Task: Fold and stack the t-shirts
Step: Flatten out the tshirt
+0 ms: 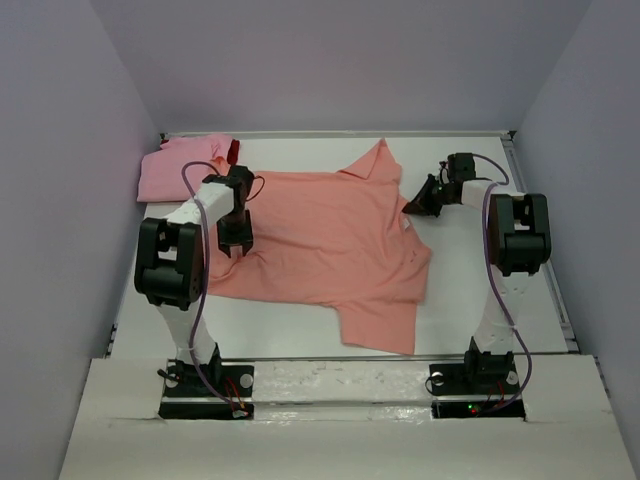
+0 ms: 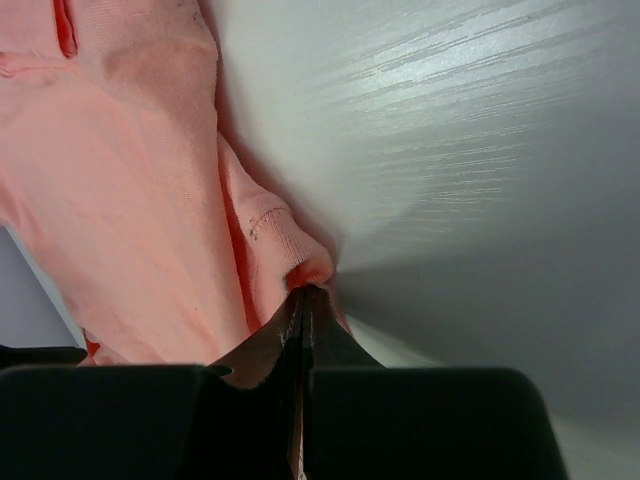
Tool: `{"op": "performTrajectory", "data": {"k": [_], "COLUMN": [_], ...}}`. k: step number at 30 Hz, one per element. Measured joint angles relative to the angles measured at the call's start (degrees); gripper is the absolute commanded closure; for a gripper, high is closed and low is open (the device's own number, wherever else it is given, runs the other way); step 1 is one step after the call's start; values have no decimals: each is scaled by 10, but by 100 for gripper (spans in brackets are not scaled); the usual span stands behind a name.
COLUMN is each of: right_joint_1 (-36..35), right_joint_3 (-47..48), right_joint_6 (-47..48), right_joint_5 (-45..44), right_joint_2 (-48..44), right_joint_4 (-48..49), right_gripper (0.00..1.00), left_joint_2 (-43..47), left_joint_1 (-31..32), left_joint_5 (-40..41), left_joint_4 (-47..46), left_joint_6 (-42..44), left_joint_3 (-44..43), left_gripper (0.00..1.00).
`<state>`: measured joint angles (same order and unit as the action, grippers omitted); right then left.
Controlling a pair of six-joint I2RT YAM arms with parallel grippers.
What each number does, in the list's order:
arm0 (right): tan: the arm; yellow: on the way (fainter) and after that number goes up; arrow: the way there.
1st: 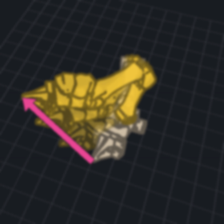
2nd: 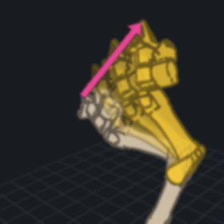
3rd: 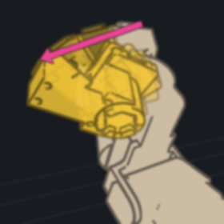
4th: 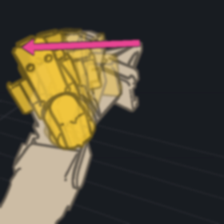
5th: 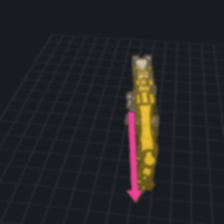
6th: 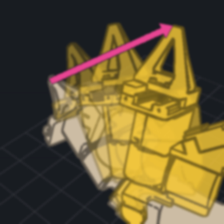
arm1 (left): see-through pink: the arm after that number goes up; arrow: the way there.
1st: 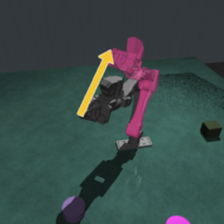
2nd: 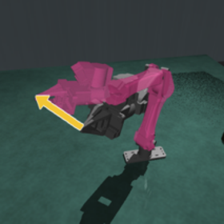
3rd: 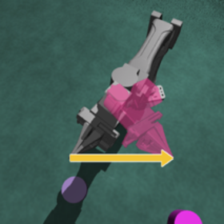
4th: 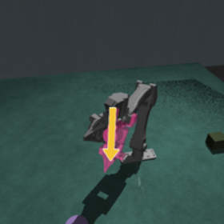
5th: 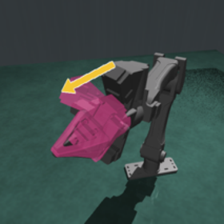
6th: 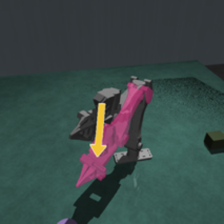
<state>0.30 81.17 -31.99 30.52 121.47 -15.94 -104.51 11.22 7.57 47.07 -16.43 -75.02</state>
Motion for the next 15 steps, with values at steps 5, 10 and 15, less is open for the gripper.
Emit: {"op": "performTrajectory", "data": {"k": [5,10,15], "right_joint_1": [0,0,0], "right_joint_3": [3,8,9], "right_joint_6": [0,0,0], "right_joint_5": [0,1,1], "right_joint_2": [1,5,6], "right_joint_4": [-1,-1,-1], "right_gripper": [100,100,100], "left_joint_2": [-19,-34,-37], "left_joint_1": [4,5,4], "left_joint_5": [6,25,42], "left_joint_4": [0,5,8], "left_joint_6": [-3,-9,-17], "left_joint_3": [0,0,0], "left_gripper": [51,73,100]}}
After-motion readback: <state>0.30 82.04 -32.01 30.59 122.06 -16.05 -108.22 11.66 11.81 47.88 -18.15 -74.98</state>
